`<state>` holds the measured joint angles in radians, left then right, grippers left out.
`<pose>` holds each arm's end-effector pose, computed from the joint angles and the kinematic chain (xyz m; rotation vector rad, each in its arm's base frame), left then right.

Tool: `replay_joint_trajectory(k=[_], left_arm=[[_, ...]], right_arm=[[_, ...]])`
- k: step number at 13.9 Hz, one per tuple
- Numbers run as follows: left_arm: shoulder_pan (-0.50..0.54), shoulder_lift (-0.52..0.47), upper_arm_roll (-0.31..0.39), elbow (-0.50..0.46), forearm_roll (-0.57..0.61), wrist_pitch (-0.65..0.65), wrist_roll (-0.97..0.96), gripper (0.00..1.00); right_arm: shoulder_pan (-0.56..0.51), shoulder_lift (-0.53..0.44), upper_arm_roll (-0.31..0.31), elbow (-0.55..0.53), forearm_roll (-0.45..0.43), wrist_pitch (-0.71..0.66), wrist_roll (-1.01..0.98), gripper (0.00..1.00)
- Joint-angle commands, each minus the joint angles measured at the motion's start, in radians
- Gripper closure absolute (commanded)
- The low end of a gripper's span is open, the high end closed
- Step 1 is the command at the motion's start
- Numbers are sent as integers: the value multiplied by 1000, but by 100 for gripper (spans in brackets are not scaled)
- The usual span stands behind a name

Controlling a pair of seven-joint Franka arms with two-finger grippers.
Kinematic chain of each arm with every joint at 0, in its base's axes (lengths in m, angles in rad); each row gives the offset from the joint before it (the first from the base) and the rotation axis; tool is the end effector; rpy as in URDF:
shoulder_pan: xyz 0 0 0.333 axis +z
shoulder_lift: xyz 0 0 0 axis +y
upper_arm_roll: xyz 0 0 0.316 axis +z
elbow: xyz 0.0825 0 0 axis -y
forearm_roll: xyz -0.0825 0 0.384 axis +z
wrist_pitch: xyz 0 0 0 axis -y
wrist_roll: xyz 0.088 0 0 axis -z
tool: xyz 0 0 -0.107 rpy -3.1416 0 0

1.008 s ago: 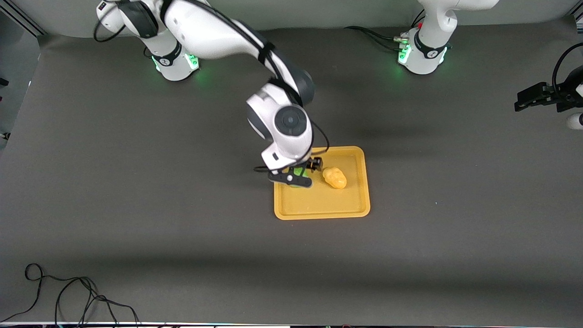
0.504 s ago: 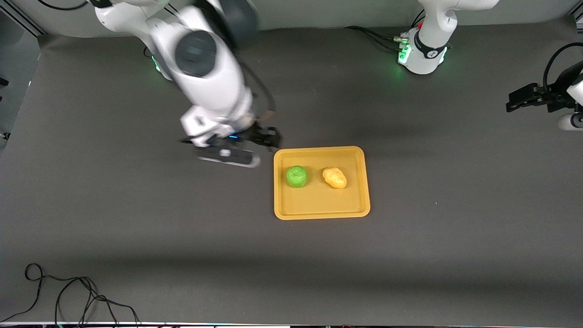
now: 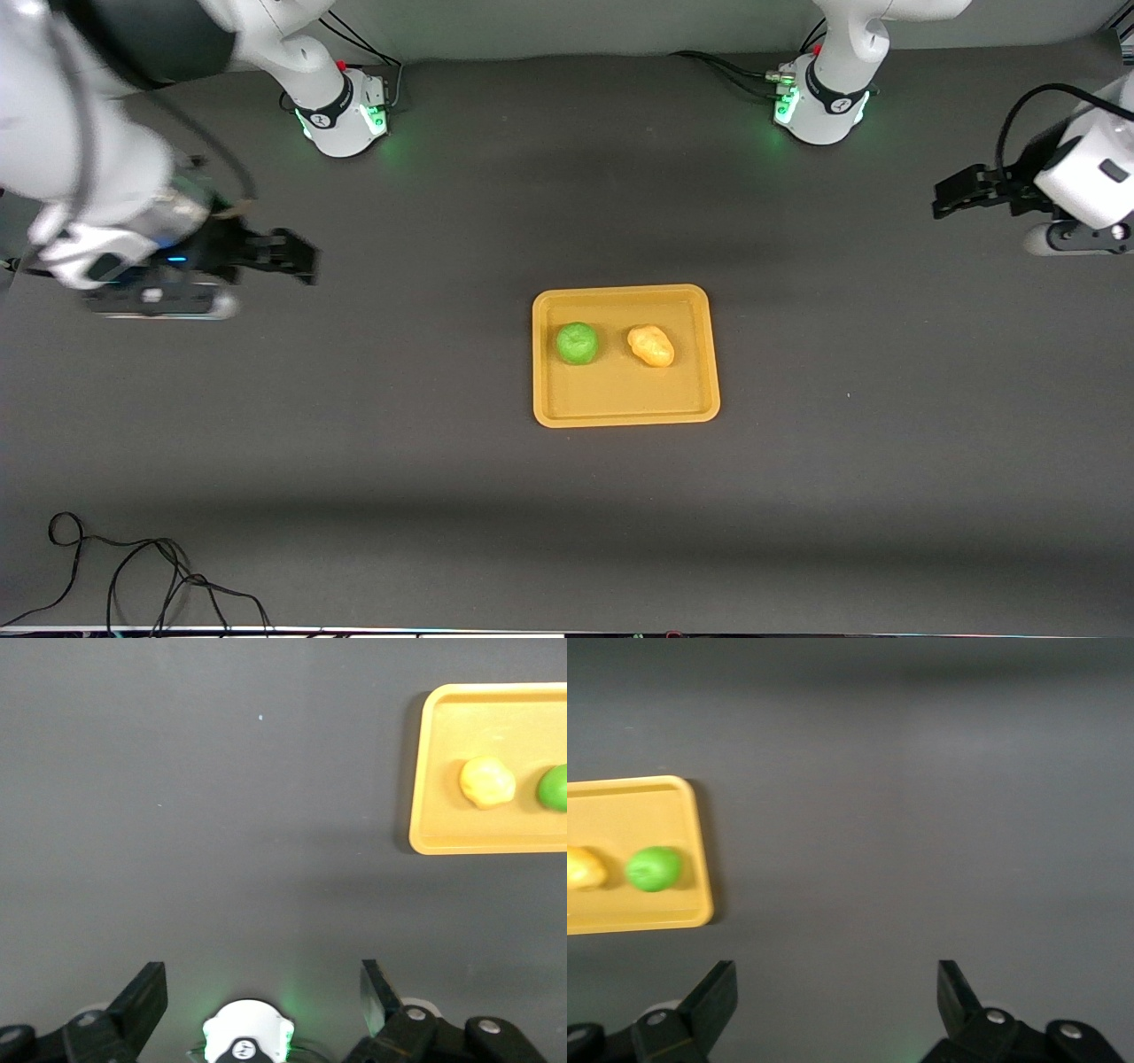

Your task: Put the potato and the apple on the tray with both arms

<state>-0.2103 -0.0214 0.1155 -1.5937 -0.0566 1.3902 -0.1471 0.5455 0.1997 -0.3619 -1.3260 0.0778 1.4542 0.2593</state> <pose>0.5241 -0.0560 0.6116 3.0906 0.0726 -0.2914 0.5836 0.1422 0.6197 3.1325 -0.1009 -0.0927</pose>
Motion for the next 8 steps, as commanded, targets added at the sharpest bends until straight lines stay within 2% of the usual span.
replay_joint_trajectory(k=[1, 3, 4, 8], left_arm=[[-6, -8, -55, -57, -15, 71, -112, 3], [-6, -6, -100, -89, -23, 128, -185, 3], [-9, -5, -120, -106, -28, 154, -218, 3], [-11, 11, -213, -135, -29, 245, -377, 3]], right_arm=[[-97, -84, 39, -113, -33, 52, -70, 0], [-214, -153, 124, -203, -96, 115, -139, 0], [-284, -184, 173, -246, -98, 133, -161, 0], [-522, -197, 317, -266, -98, 137, -250, 0]])
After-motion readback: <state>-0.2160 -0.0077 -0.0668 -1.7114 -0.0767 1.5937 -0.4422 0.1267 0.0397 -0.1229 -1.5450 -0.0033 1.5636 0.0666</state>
